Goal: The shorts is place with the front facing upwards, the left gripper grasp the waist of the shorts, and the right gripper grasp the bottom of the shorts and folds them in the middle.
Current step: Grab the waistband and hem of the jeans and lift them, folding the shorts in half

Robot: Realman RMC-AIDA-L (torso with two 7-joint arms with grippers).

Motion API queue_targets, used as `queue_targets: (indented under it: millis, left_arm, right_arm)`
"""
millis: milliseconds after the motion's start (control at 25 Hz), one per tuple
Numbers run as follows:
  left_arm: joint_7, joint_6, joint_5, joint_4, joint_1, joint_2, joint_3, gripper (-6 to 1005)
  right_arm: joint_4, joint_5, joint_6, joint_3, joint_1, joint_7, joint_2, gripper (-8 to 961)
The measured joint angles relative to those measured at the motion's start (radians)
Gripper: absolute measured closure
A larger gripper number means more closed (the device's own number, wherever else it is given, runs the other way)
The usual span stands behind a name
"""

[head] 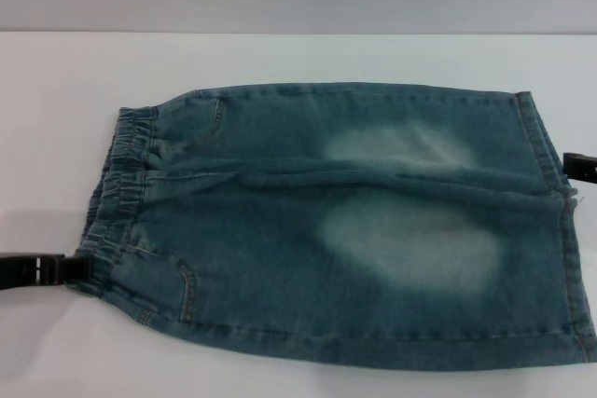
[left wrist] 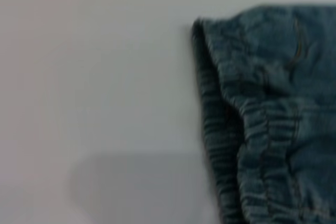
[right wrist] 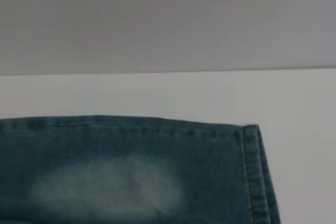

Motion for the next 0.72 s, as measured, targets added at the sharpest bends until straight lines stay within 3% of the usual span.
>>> queue_targets:
  millis: [720]
  left_arm:
    - [-0.049,-0.069,0.033,0.024,-0.107,-0.001,0.035,235]
  right_arm:
    - [-0.044,-0.031,-0.055,0.0,0.023,0.001,0.0,227]
